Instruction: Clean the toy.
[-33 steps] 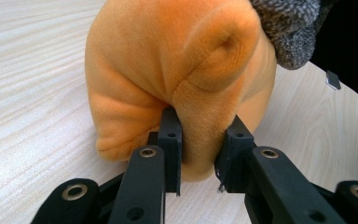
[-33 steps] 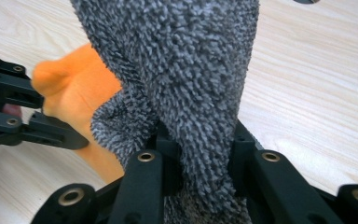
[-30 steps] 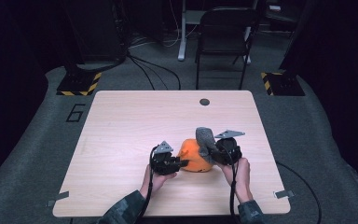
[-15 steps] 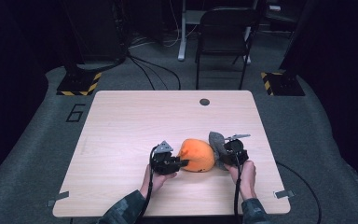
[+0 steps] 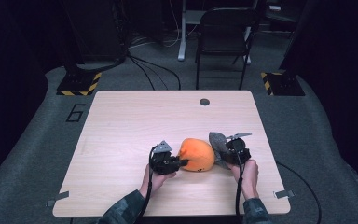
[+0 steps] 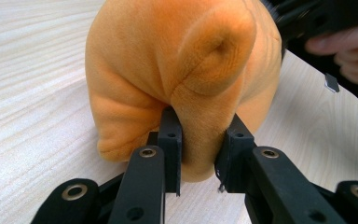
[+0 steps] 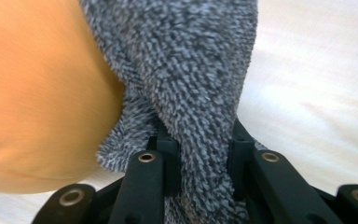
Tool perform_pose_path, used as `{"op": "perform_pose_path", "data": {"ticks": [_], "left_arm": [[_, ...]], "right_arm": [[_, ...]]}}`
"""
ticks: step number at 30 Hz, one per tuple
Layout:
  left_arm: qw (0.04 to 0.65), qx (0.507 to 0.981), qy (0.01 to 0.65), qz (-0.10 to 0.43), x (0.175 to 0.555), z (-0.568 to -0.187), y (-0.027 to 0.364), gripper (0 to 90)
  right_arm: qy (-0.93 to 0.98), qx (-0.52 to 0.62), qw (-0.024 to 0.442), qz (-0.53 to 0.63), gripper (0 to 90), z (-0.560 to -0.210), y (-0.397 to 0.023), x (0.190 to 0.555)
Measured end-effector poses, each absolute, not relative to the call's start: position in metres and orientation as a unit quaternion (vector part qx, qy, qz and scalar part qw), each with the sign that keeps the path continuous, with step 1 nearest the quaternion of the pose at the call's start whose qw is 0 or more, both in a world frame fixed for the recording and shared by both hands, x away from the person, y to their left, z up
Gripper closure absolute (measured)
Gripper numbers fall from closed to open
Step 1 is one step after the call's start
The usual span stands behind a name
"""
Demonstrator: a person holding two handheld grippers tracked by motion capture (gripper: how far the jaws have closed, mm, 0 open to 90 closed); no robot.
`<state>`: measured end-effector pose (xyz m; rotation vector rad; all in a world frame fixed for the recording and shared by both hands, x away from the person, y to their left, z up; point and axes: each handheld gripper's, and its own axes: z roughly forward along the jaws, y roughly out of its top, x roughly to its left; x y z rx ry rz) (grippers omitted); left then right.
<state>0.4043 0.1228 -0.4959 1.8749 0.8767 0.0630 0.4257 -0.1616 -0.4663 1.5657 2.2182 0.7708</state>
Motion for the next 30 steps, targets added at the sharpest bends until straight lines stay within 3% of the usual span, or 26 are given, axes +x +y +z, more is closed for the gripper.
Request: {"op": "perform_pose_path", "data": {"ticks": [9,16,26,30], "left_arm": [[0.510,0.779,0.364,0.027,0.404,-0.496,0.123,74.1],[0.509,0.781,0.360,0.030,0.405,-0.496,0.123,74.0],[0.508,0.780,0.364,0.033,0.407,-0.498,0.125,70.4],[0.511,0.787,0.342,0.043,0.408,-0.499,0.126,57.5]], "right_arm": [[0.772,0.493,0.221,0.335,73.2,-0.409,-0.142,0.400],[0.779,0.454,0.242,0.359,73.4,-0.391,-0.122,0.386],[0.793,0.462,0.215,0.332,75.1,-0.427,-0.110,0.400],[0.797,0.460,0.213,0.328,75.3,-0.431,-0.112,0.402]]}}
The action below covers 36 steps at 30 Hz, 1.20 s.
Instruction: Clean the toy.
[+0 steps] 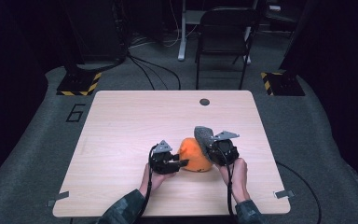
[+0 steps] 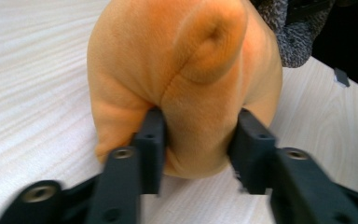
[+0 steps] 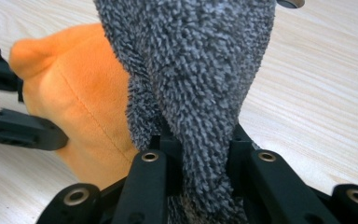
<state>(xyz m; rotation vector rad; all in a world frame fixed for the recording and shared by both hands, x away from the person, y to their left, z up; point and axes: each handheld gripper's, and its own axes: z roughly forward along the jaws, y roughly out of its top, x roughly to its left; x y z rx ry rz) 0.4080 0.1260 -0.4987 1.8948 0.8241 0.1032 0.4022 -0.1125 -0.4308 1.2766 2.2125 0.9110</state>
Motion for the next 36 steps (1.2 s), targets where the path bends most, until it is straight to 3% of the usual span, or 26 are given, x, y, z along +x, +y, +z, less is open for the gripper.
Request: {"op": "perform_pose_path", "data": {"ticks": [10,17,31,34,36], "left_arm": [[0.489,0.822,0.274,0.101,0.411,-0.504,0.128,15.9],[0.472,0.844,0.218,0.134,0.410,-0.509,0.121,6.9],[0.472,0.839,0.196,0.188,0.409,-0.516,0.115,21.5],[0.473,0.839,0.191,0.191,0.408,-0.517,0.115,30.6],[0.478,0.835,0.190,0.194,0.407,-0.519,0.116,42.5]], "right_arm": [[0.795,0.466,0.213,0.325,75.4,-0.434,-0.116,0.406],[0.792,0.471,0.210,0.326,75.3,-0.435,-0.117,0.408],[0.790,0.474,0.209,0.327,75.3,-0.437,-0.120,0.410],[0.790,0.474,0.208,0.328,75.3,-0.437,-0.120,0.410],[0.790,0.473,0.206,0.331,75.3,-0.437,-0.120,0.410]]}}
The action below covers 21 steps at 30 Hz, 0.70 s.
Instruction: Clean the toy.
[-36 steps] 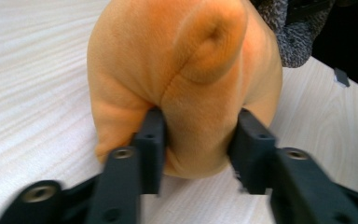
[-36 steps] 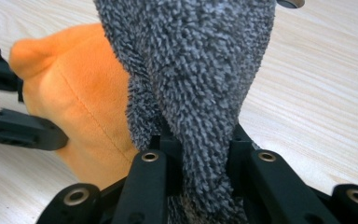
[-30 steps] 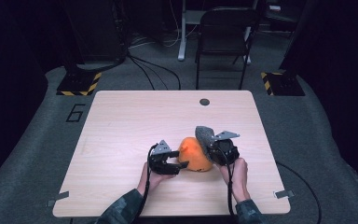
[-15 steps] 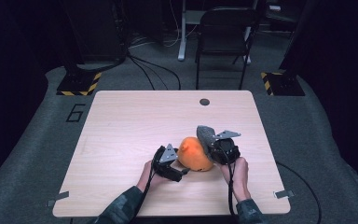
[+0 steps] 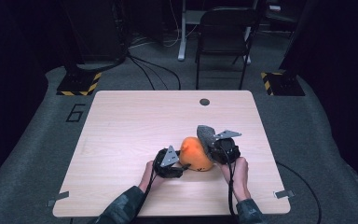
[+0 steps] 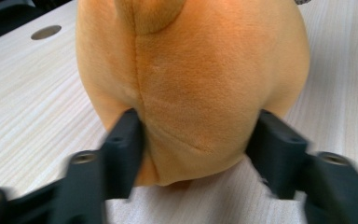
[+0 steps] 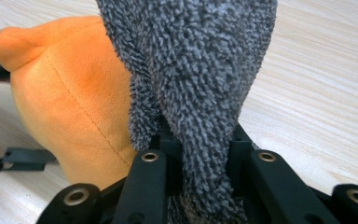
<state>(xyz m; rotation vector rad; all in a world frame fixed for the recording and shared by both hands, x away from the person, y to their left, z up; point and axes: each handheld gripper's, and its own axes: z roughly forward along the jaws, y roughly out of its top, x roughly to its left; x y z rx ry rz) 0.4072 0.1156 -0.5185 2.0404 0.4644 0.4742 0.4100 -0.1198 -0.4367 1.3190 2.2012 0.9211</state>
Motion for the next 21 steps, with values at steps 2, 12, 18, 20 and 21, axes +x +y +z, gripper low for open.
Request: {"op": "perform_pose_path", "data": {"ticks": [2,12,18,20,21], "left_arm": [[0.476,0.837,0.187,0.198,0.407,-0.519,0.116,52.8],[0.487,0.827,0.194,0.202,0.405,-0.518,0.117,75.3],[0.514,0.809,0.213,0.190,0.404,-0.513,0.118,77.5],[0.518,0.807,0.219,0.181,0.405,-0.510,0.118,77.5],[0.518,0.807,0.219,0.181,0.405,-0.510,0.118,77.5]], "right_arm": [[0.789,0.474,0.203,0.334,75.2,-0.437,-0.120,0.410],[0.760,0.485,0.213,0.376,74.0,-0.426,-0.143,0.409],[0.737,0.513,0.216,0.384,73.7,-0.424,-0.166,0.410],[0.732,0.518,0.218,0.386,73.7,-0.423,-0.170,0.410],[0.729,0.520,0.219,0.387,73.7,-0.422,-0.173,0.410]]}}
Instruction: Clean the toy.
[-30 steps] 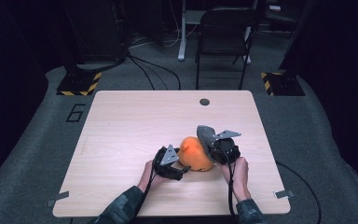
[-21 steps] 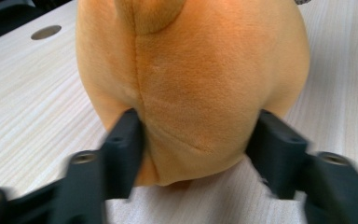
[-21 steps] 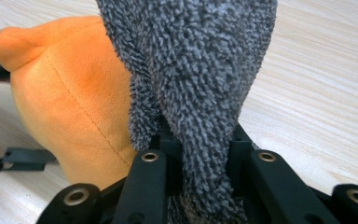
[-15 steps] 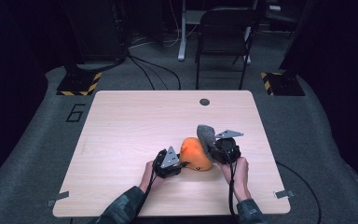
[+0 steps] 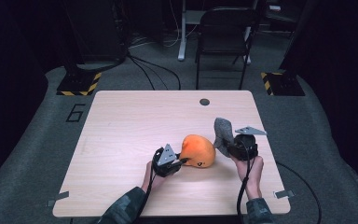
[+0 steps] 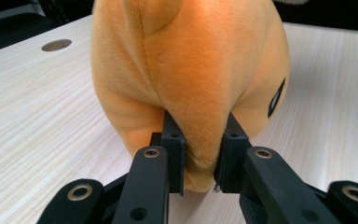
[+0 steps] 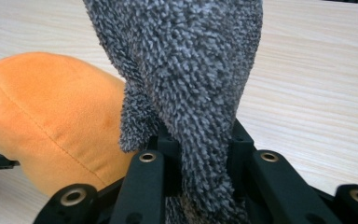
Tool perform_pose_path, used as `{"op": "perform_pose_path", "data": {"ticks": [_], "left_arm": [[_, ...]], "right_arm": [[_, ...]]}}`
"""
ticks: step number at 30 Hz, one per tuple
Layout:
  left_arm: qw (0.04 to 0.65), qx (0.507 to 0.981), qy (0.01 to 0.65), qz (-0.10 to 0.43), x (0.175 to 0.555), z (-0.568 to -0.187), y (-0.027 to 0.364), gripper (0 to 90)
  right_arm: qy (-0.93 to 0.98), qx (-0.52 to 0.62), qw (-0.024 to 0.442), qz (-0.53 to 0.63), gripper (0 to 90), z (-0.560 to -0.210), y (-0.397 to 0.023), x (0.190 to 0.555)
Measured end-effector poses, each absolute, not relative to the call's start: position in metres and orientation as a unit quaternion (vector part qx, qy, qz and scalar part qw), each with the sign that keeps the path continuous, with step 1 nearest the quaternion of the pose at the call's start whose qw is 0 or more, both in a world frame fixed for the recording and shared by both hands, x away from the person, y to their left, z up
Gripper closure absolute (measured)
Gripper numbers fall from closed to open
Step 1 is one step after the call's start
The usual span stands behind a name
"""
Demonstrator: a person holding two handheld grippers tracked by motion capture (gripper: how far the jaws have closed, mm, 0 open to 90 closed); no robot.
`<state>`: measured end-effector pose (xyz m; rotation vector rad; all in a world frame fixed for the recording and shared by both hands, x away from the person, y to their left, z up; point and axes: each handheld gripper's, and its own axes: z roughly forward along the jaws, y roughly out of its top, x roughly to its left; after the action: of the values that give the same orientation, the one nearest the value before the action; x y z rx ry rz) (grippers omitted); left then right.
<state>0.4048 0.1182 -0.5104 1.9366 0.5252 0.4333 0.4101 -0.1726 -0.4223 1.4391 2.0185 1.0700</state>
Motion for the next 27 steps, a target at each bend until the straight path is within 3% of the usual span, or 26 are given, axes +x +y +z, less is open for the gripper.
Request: {"op": "perform_pose_path", "data": {"ticks": [8,16,27], "left_arm": [[0.546,0.776,0.279,0.148,0.399,-0.486,0.119,77.2],[0.510,0.785,0.329,0.126,0.394,-0.491,0.108,76.2],[0.492,0.799,0.316,0.142,0.391,-0.498,0.102,73.7]], "right_arm": [[0.713,0.530,0.235,0.395,73.8,-0.411,-0.188,0.406],[0.719,0.524,0.238,0.389,73.7,-0.402,-0.183,0.402],[0.745,0.462,0.211,0.433,72.7,-0.376,-0.134,0.385]]}}
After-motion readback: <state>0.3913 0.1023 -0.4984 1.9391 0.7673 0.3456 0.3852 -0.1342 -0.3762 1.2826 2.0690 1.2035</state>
